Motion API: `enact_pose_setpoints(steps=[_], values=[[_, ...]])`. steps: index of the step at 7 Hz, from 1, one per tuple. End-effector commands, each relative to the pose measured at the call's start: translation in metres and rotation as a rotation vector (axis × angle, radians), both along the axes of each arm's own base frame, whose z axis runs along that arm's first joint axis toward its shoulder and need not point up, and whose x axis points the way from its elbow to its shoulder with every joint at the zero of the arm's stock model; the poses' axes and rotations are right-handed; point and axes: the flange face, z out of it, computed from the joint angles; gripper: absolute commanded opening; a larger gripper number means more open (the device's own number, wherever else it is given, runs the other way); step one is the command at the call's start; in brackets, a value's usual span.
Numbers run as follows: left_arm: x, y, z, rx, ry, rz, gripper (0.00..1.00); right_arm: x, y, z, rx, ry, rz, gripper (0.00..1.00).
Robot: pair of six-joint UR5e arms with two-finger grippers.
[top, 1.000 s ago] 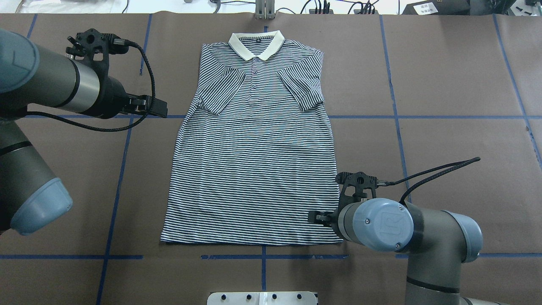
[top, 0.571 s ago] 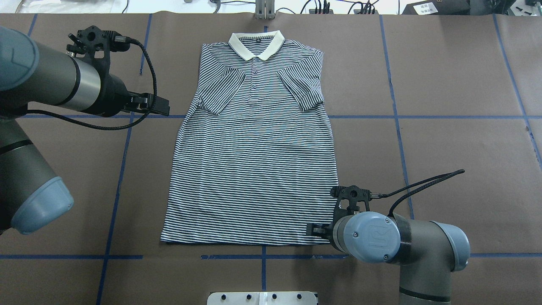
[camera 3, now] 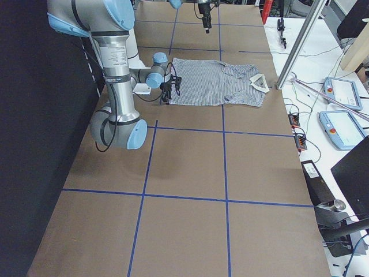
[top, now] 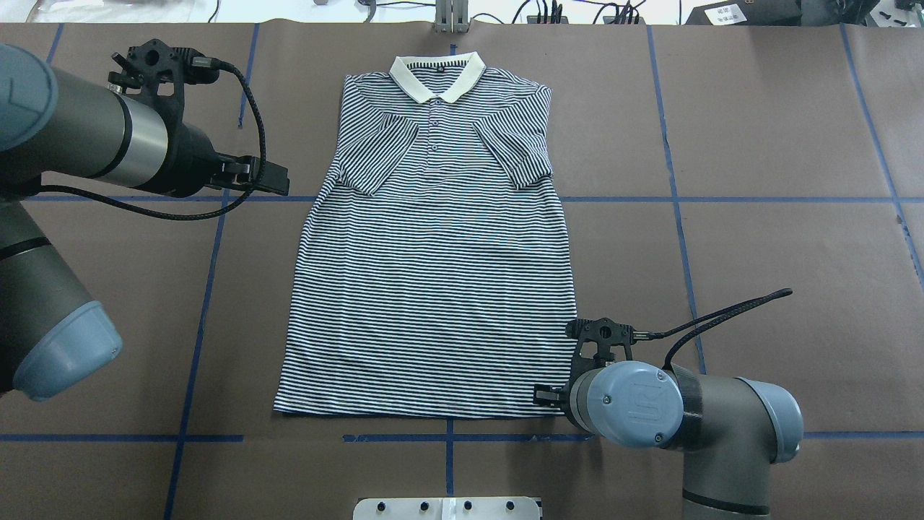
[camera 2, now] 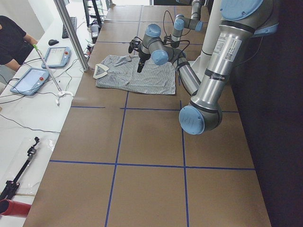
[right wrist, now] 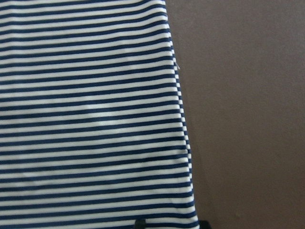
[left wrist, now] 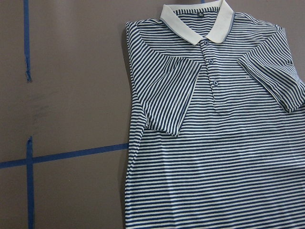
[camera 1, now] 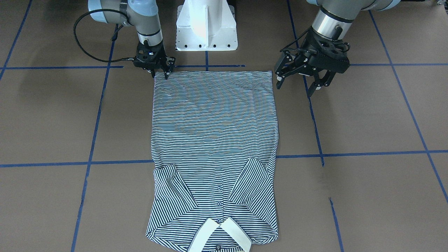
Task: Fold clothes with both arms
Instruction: 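Move both grippers to the hem corners nearest the robot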
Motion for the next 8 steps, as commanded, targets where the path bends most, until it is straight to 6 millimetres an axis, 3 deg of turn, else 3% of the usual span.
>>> enact_pose_setpoints(steps=[1,4,6,8], values=[[-0.002,-0.001,-0.001,0.002,0.001,-0.003,1.00,0.001,-0.001,-0.001,0.000,-0.002,0.001,0.03],[0.001,-0.004,0.004,-0.012,-0.008,-0.003,1.00,0.010,0.000,-0.011,0.006,-0.024,0.004,0.00],[0.015,0.015,0.024,-0.242,0.036,-0.094,1.00,0.034,0.000,-0.037,0.020,-0.087,0.015,0.00],[0.092,0.085,0.059,-0.418,0.001,-0.152,1.00,0.049,-0.009,-0.048,0.027,-0.113,0.037,0.00]])
